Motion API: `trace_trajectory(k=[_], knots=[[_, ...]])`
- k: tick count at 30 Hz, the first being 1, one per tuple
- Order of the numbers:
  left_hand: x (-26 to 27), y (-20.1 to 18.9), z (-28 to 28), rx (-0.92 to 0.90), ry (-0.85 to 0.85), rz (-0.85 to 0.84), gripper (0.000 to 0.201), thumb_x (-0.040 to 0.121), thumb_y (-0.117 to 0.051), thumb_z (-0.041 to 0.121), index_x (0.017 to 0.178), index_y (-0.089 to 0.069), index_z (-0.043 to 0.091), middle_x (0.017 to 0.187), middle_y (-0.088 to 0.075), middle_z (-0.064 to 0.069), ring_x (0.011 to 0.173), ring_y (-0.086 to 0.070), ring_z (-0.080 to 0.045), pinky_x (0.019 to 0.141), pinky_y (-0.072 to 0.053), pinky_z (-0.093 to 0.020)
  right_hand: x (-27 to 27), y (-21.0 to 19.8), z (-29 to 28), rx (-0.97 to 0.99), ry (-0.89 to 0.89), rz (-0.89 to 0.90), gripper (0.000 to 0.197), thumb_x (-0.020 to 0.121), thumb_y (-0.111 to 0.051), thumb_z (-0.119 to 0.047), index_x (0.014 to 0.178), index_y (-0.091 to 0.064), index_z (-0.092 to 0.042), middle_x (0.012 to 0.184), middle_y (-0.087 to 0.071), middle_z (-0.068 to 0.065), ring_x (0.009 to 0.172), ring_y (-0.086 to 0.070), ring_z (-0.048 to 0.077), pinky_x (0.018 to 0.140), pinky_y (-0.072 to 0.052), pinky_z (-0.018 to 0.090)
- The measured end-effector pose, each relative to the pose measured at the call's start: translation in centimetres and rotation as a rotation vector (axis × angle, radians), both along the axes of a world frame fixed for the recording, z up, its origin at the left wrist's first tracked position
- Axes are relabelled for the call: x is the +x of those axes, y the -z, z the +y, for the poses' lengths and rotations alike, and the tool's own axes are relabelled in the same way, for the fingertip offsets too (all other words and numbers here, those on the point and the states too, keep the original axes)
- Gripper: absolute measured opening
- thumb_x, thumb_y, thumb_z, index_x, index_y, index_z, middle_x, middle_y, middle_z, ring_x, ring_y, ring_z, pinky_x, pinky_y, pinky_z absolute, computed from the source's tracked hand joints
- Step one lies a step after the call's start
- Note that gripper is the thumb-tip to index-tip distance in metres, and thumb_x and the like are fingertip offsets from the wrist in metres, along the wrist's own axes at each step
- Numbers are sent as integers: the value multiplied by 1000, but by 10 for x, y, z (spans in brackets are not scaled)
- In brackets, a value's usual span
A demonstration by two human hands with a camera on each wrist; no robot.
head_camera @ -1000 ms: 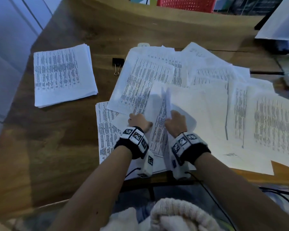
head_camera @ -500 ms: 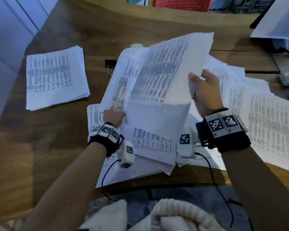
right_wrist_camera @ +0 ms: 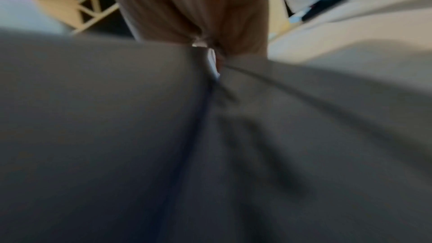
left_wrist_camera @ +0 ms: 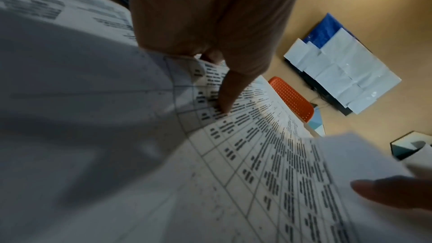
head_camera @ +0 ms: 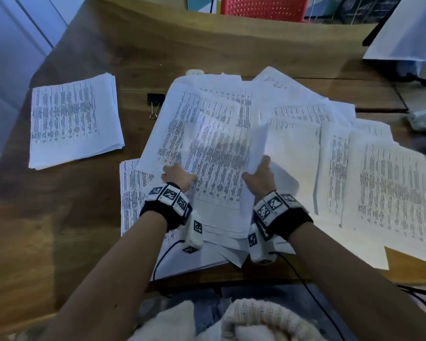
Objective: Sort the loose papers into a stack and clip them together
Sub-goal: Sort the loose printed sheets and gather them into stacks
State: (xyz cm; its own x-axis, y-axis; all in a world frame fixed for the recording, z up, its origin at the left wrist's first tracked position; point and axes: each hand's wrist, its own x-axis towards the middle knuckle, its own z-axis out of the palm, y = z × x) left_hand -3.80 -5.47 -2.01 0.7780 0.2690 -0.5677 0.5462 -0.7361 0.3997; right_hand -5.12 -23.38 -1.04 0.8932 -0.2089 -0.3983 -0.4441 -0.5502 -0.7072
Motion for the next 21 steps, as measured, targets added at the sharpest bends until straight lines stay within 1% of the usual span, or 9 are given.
trace_trajectory(k=[3, 7, 9, 11, 13, 15, 17, 19, 21], knots=[[-2, 7, 3, -83, 0, -101, 60, 89, -54, 12, 142, -29, 0, 144, -36, -24, 133, -37, -35, 107, -33, -40, -9, -12, 25, -37, -249, -214, 61, 85, -39, 10, 140, -20, -9, 88, -58, 17, 68, -56, 28, 61, -53, 36], [-7, 10, 8, -150, -110, -194, 32, 90, -51, 6, 121, -45, -1, 127, -54, -25, 117, -52, -37, 93, -43, -39, -22, -19, 42, -136, -528, -410, 75, 76, -38, 17, 141, -25, -17, 93, -55, 11, 71, -49, 25, 61, -36, 33], [-9, 12, 10, -176, -171, -246, 28, 90, -46, 2, 118, -44, -2, 118, -55, -29, 113, -53, -40, 81, -42, -37, -23, -19, 39, -35, -453, -411, 71, 80, -42, 15, 142, -23, -14, 96, -57, 15, 72, -56, 29, 56, -41, 29], [-11, 11, 11, -186, -209, -341, 27, 90, -39, -2, 116, -46, -4, 103, -55, -28, 105, -54, -40, 71, -35, -30, -18, -19, 27, 116, -258, -320, 65, 85, -46, 9, 141, -21, -12, 103, -58, 18, 75, -61, 30, 53, -47, 25], [-9, 10, 12, -213, -209, -431, 20, 90, -36, -4, 93, -51, 9, 87, -54, -14, 90, -50, -35, 62, -29, -25, -5, -19, 11, 127, -106, -200, 54, 86, -49, 2, 137, -31, -6, 118, -57, 19, 99, -61, 34, 69, -50, 30], [-3, 3, 17, -259, -223, -495, 36, 89, -36, -5, 68, -30, 24, 68, -34, 2, 78, -37, -23, 54, -21, -25, 7, -27, -3, 146, -63, -225, 41, 85, -55, -2, 126, -49, -2, 118, -61, 16, 111, -58, 34, 85, -50, 33], [3, -7, 22, -416, -317, -579, 35, 91, -43, 0, 69, -28, 22, 67, -33, 3, 78, -40, -20, 61, -31, -23, 16, -47, -13, 268, -106, -356, 34, 83, -60, -2, 117, -58, -3, 110, -66, 12, 105, -62, 29, 90, -52, 38], [5, -28, 23, -692, -432, -631, 22, 92, -53, 6, 82, -36, 16, 77, -45, 4, 80, -50, -18, 60, -46, -17, 19, -75, -19, 403, -184, -442, 27, 83, -61, 1, 108, -63, -8, 102, -68, 1, 96, -63, 16, 87, -53, 31], [6, -58, 22, -951, -400, -676, 10, 93, -53, 9, 92, -50, 19, 86, -58, 6, 79, -61, -8, 58, -51, -11, 24, -99, -26, 510, -233, -522, 27, 82, -62, 2, 95, -62, -22, 87, -70, -15, 87, -65, 6, 82, -54, 25]])
